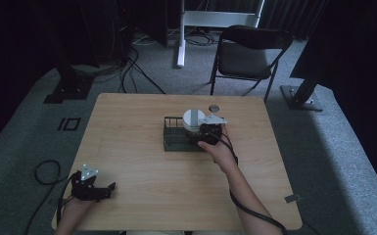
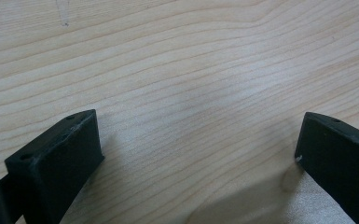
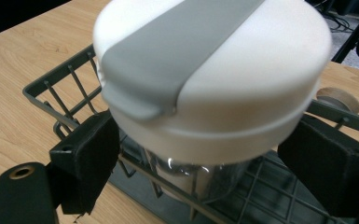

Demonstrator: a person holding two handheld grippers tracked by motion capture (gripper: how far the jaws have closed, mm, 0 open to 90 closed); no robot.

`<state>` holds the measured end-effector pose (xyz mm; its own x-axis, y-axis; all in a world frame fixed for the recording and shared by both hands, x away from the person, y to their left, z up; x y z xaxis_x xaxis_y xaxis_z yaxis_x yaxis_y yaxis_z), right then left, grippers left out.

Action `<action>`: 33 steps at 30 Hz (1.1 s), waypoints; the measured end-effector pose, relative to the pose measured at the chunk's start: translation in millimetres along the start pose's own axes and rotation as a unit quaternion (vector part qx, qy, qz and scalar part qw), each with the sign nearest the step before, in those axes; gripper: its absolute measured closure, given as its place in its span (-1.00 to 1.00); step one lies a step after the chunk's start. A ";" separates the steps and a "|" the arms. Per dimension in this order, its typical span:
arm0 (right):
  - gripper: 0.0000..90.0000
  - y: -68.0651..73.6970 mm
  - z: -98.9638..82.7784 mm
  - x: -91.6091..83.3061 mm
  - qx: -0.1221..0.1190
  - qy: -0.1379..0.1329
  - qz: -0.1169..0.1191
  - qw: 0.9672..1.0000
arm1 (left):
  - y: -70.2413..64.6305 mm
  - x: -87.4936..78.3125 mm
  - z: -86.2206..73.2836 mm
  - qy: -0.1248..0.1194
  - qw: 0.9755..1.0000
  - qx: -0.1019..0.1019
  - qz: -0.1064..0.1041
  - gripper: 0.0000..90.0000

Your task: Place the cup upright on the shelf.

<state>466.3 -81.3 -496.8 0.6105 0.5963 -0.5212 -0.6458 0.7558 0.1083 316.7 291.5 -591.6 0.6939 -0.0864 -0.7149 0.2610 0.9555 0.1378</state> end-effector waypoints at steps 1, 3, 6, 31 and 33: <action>-0.72 0.0 0.0 0.0 0.000 0.000 0.000 1.000 | 0.0 0.0 0.0 0.000 1.000 0.000 0.000 -0.99; -0.72 0.7 -1.1 -1.7 -0.002 0.001 0.003 1.000 | 0.0 0.0 0.0 0.000 1.000 0.000 0.000 -0.99; -0.72 1.1 -2.4 -6.0 -0.001 -0.004 0.005 1.000 | 0.0 0.0 0.0 0.000 1.000 0.000 0.000 -0.99; -0.72 -6.1 -29.4 -46.0 0.000 -0.026 0.010 1.000 | 0.0 0.0 0.0 0.000 1.000 0.000 0.000 -0.99; -0.72 -7.1 -32.9 -49.8 0.000 -0.031 0.011 0.999 | 0.0 0.0 0.0 0.000 1.000 0.000 0.000 -0.99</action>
<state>425.4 -125.2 -499.5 0.6240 0.6283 -0.4646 -0.6591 0.7426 0.1189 316.7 291.5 -591.6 0.6939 -0.0863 -0.7149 0.2609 0.9555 0.1379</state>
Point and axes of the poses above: each handheld gripper's, and its own axes: x roughly forward along the jaws, z roughly out of its top, y roughly to its left, the point moved 6 cm from there along x, roughly forward along the jaws, and after that the axes turned 10 degrees about z, right-handed, at the moved point
